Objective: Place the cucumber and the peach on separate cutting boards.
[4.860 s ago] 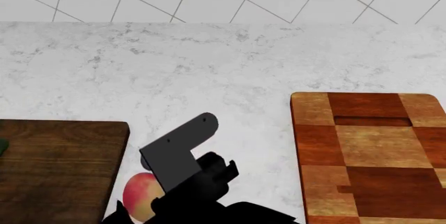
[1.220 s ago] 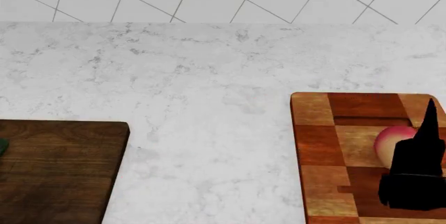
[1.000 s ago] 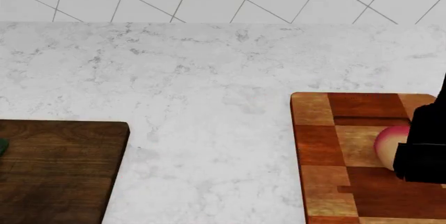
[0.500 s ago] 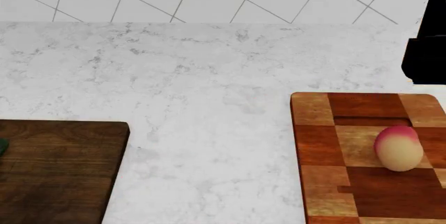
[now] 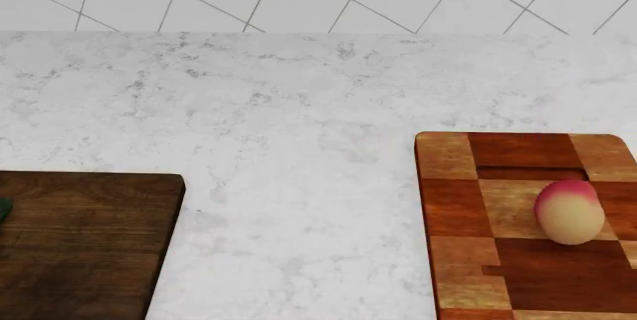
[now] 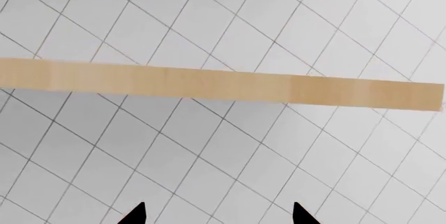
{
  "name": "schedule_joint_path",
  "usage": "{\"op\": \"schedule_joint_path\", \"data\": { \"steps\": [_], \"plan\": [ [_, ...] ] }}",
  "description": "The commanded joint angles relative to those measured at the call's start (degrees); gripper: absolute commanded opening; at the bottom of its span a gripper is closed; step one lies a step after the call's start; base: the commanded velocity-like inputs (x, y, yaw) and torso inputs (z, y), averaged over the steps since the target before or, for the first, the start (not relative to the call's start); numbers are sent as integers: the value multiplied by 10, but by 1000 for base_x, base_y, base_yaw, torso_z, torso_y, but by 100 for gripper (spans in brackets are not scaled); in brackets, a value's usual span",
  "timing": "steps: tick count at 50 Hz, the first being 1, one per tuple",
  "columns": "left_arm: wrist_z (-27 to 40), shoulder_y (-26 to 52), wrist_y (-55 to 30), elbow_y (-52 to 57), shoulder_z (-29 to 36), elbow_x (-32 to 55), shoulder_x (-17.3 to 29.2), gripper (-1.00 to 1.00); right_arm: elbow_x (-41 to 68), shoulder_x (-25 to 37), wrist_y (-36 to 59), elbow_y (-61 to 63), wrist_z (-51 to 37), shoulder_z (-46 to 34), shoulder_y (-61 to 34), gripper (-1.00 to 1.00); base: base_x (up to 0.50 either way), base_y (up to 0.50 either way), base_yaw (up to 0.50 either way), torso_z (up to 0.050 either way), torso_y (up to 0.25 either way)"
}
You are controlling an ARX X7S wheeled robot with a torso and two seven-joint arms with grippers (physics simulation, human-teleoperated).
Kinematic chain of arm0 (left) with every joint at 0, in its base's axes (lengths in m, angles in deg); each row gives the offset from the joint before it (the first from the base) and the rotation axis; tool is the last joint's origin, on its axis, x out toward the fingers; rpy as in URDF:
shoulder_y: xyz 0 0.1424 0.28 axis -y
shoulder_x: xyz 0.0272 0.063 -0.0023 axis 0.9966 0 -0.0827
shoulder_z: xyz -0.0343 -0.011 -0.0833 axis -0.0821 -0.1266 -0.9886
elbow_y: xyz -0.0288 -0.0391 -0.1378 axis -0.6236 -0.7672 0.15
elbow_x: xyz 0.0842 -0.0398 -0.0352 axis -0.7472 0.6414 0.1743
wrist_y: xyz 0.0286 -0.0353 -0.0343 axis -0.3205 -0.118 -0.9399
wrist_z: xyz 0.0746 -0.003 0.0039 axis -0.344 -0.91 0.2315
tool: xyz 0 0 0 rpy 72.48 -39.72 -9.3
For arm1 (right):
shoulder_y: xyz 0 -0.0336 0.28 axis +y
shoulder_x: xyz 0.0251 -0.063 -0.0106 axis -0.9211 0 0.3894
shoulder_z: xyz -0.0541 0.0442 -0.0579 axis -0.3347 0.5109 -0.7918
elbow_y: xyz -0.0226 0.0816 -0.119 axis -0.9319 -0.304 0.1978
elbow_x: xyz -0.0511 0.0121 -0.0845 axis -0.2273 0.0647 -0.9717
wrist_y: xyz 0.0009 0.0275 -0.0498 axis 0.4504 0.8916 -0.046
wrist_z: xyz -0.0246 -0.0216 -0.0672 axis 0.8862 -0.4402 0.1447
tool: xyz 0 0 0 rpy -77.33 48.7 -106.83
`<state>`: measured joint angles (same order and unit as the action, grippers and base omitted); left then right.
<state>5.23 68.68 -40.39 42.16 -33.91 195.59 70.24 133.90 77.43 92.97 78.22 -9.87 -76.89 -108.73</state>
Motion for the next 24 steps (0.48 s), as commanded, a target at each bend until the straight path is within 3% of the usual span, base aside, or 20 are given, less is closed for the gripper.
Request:
{"op": "schedule_joint_path", "data": {
  "steps": [1,11,24],
  "plan": [
    [-9,293,-71,-138,142,23,-52,100,-88,-26,-12,-74,84,-38,-60,100,0,0,0,0,0],
    [-25,326,-93,-168,159,-1,-68,100,-88,-23,-15,-70,83,-42,-49,100,0,0,0,0,0],
    [-36,321,-94,-173,160,-15,-59,100,-209,-57,-51,-180,198,-121,-182,100,0,0,0,0,0]
  ]
}}
